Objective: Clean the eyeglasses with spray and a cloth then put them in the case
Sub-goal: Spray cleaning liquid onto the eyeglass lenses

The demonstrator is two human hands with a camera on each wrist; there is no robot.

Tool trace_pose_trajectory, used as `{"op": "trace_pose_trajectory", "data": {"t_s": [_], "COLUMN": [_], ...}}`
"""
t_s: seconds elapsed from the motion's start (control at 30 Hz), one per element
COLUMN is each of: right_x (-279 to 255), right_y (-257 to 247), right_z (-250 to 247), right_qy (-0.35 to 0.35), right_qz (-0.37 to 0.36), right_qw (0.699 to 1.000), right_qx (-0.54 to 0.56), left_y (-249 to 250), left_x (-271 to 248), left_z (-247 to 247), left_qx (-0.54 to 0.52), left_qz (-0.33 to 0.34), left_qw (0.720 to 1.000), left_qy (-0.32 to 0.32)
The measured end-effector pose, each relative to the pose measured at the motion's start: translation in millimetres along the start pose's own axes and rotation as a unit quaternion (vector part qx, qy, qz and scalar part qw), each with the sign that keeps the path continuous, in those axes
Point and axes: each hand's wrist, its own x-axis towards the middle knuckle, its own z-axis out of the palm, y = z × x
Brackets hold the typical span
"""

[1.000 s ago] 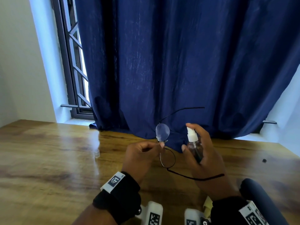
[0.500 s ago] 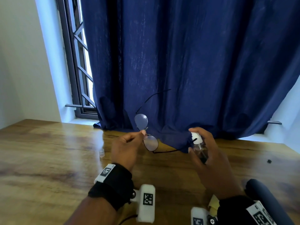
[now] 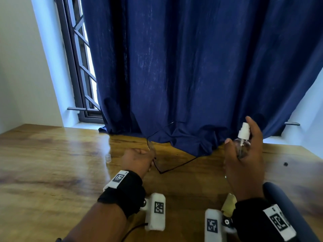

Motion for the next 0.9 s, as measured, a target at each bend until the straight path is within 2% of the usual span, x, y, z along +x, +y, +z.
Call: {"op": "trace_pose_trajectory", "data": {"t_s": [0.2, 0.33, 0.47, 0.53, 0.63, 0.7, 0.77, 0.9], "right_x": [-11, -17, -19, -19, -20, -22, -24, -26], "right_y": [-7, -6, -7, -5, -5, -6, -7, -9], "right_z": [11, 18, 20, 20, 22, 24, 26, 27], "right_qy": [-0.1, -0.176, -0.206, -0.211, -0.219, -0.231, -0.241, -0.263], "right_qz": [-0.057, -0.065, -0.062, -0.051, -0.038, -0.038, -0.032, -0.007], "right_qw": [0.993, 0.982, 0.976, 0.976, 0.975, 0.972, 0.97, 0.964], "right_qx": [0.002, 0.021, 0.021, 0.02, 0.015, 0.01, 0.009, 0.03], "left_y": [1, 1, 4, 5, 1, -9, -18, -33], "left_x": [-4, -4, -7, 3, 30, 42, 47, 55], "left_z": [-1, 1, -4, -20, -67, -95, -104, -102], "left_qx": [-0.034, -0.036, -0.003, 0.03, 0.034, 0.026, 0.016, 0.008], "left_qz": [-0.043, -0.084, -0.086, -0.059, -0.046, -0.069, -0.102, -0.137], "left_qw": [0.997, 0.993, 0.993, 0.997, 0.993, 0.979, 0.976, 0.984], "left_qy": [-0.051, -0.071, -0.083, -0.047, 0.108, 0.191, 0.192, 0.113]}}
